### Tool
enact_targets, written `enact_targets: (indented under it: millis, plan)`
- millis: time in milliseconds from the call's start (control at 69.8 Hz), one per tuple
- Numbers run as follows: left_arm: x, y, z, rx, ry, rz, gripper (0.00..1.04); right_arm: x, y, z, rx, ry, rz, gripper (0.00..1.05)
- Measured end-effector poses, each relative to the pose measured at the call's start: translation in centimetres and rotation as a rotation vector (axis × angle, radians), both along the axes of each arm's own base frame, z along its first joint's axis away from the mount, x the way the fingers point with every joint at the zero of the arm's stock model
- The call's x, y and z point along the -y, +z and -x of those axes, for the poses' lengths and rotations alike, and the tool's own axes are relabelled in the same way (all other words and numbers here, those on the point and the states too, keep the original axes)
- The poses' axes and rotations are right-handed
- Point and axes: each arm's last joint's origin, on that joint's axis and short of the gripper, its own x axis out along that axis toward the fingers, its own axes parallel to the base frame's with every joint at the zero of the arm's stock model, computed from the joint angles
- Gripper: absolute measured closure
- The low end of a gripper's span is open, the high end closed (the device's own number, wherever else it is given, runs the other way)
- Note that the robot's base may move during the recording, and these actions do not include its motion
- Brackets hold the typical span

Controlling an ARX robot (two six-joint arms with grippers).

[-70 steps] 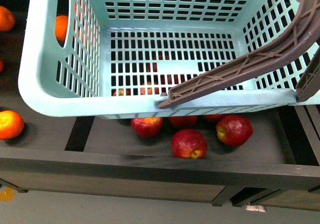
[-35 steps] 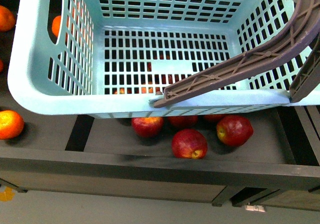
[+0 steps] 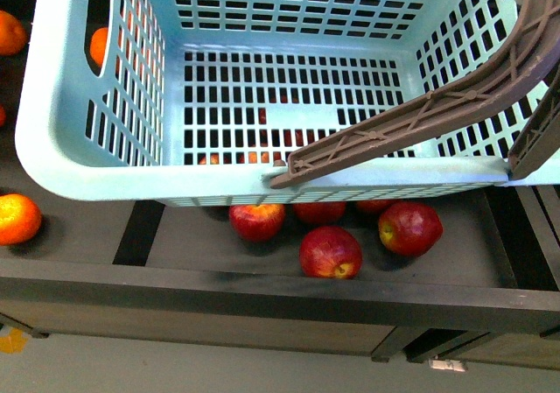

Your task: Pick mango and avocado into basket

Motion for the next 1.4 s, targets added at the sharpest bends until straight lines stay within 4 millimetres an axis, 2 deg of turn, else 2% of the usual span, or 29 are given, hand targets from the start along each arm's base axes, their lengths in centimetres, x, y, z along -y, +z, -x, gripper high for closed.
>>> enact_targets:
  millis: [215,344,573,960,1404]
  plan:
    - [0.0,0.0,0.0,0.0,-0.001,0.001,0.92,-0.2,-2.9,-3.0,-0.023,-0.023,-0.066,0.09]
    - [0.0,0.0,0.0,0.0,0.0,0.001,0.92,0.3,-5.0,-5.8,-0.023,-0.065,-0.107,0.09]
    - [0.0,0.0,0.0,0.0,0.0,0.0,0.92,0.7,-6.8,-8.6,-0.017,-0.101,-0.141,0.09]
    - [0.0,0.0,0.0,0.0,0.0,0.0,0.92,0.8,-9.2,-11.1,-0.026,-0.13,-0.166,0.09]
    - [0.0,0.0,0.0,0.0,0.0,0.0,0.92,1.9,-9.9,-13.7,-0.011,-0.161,-0.153,0.09]
